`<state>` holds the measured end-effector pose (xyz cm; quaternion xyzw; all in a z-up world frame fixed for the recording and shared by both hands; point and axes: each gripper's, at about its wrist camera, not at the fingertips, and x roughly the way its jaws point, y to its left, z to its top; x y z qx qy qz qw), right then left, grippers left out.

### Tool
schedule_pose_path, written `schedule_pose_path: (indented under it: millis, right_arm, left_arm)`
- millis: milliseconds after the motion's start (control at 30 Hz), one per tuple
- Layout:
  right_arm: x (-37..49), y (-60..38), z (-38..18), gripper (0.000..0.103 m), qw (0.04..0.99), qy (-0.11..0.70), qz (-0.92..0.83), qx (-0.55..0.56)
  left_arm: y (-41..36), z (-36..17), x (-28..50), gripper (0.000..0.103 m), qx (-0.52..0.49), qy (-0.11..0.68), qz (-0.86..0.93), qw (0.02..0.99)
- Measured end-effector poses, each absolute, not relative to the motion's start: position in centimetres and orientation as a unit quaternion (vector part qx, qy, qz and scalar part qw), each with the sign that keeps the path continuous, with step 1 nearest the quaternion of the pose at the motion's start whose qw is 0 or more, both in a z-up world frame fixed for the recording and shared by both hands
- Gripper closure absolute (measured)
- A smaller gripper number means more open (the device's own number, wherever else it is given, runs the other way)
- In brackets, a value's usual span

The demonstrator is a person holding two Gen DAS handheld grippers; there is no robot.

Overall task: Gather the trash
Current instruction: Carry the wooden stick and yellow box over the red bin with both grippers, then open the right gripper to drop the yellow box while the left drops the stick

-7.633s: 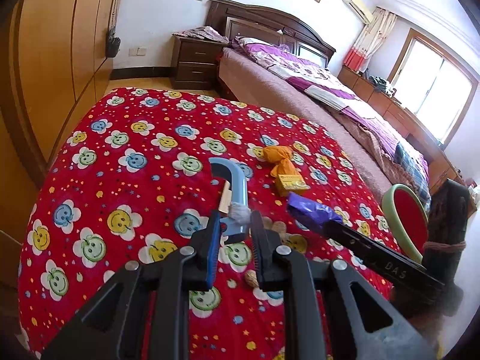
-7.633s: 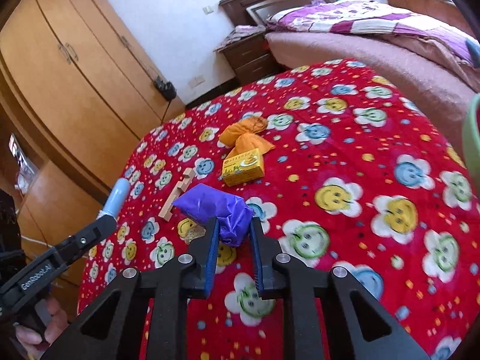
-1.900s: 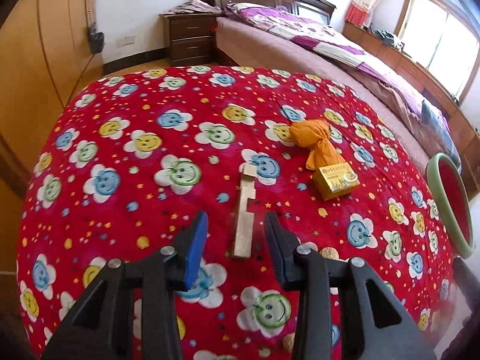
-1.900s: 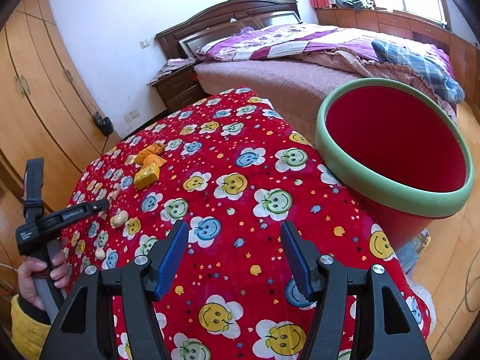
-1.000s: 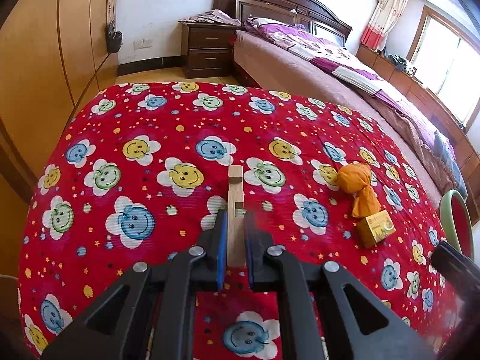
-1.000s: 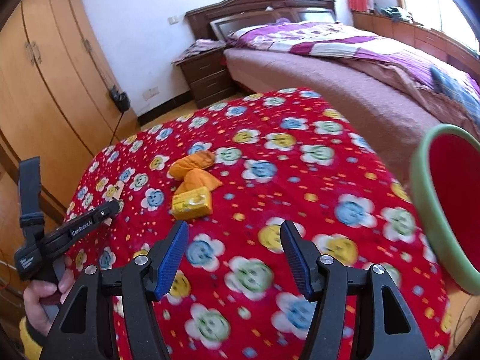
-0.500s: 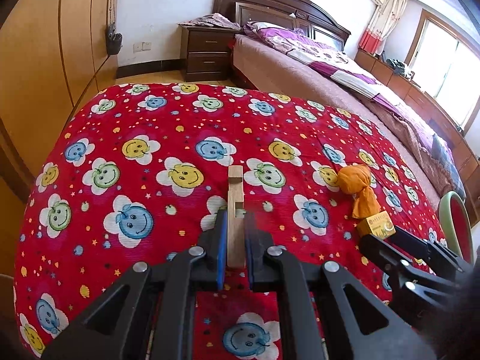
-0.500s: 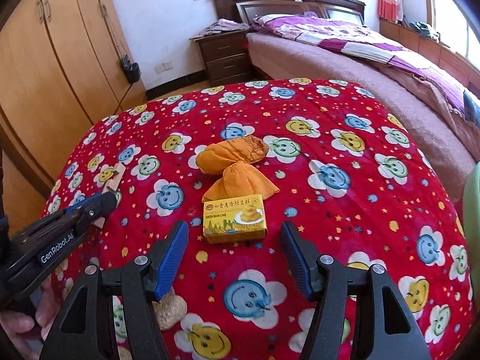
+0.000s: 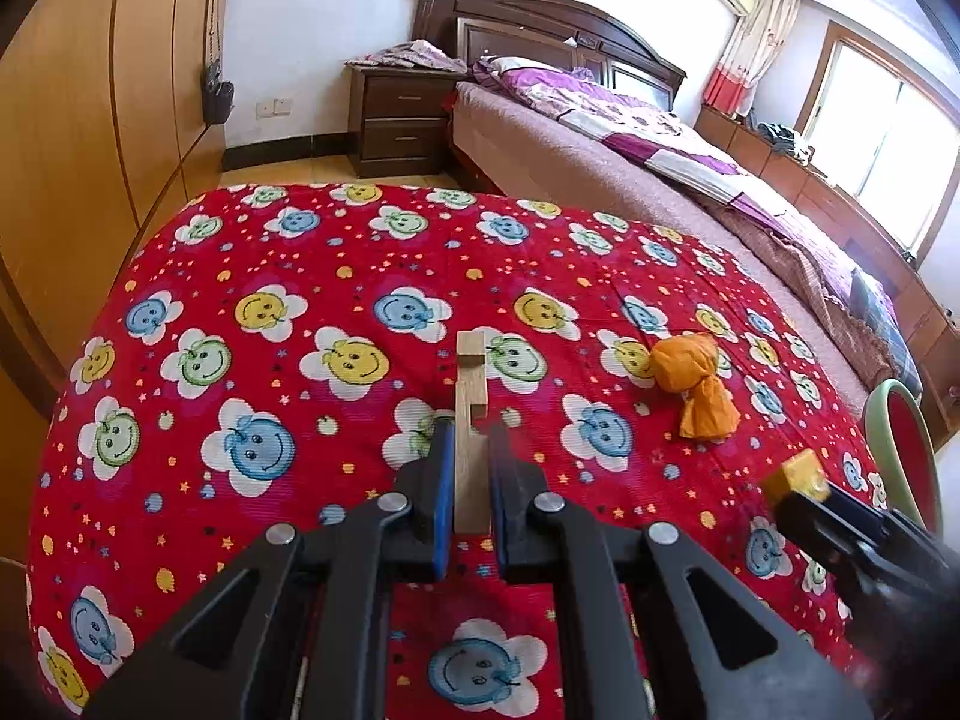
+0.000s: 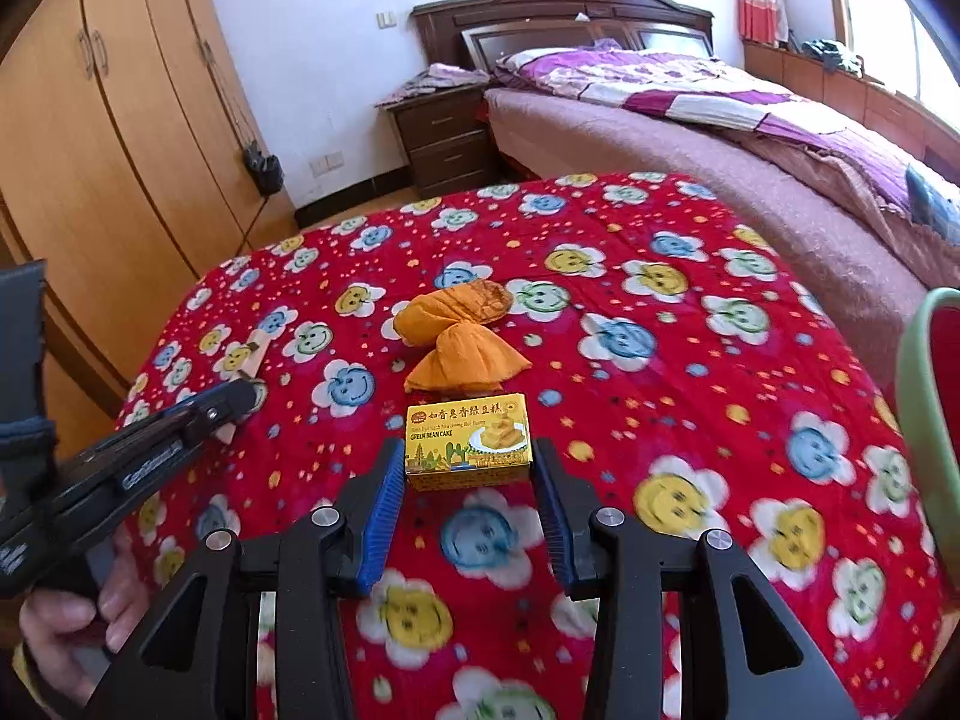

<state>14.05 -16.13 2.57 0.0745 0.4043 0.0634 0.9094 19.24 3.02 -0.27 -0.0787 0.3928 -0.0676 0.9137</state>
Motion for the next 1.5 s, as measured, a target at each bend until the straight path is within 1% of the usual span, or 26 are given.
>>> schedule_pose_path:
  millis: [333, 500, 867, 1200, 1500]
  right_arm:
    - [8.8, -19.8, 4.4, 0.060, 0.919, 0.382, 0.039, 0.085]
    - [6.0, -23.3, 5.1, 0.060, 0.924, 0.371, 0.002, 0.090]
    - [2.1, -31.5, 5.5, 0.060, 0.925, 0.346, -0.074, 0.141]
    - [0.0, -38.4, 5.5, 0.060, 0.919, 0.318, -0.133, 0.188]
    - [-0.6, -42.8, 5.1, 0.059, 0.913, 0.305, -0.164, 0.214]
  left_arm:
    - [1.7, 0.5, 18.3, 0.093, -0.075, 0.379, -0.095, 0.918]
    - [0.0, 1.6, 17.2, 0.093, -0.063, 0.371, -0.108, 0.920]
    - [-3.5, 4.1, 14.1, 0.093, -0.079, 0.372, -0.159, 0.911]
    - [-9.0, 5.7, 12.4, 0.093, -0.077, 0.381, -0.210, 0.897]
    - [-15.3, 6.2, 11.7, 0.093, -0.046, 0.389, -0.251, 0.885]
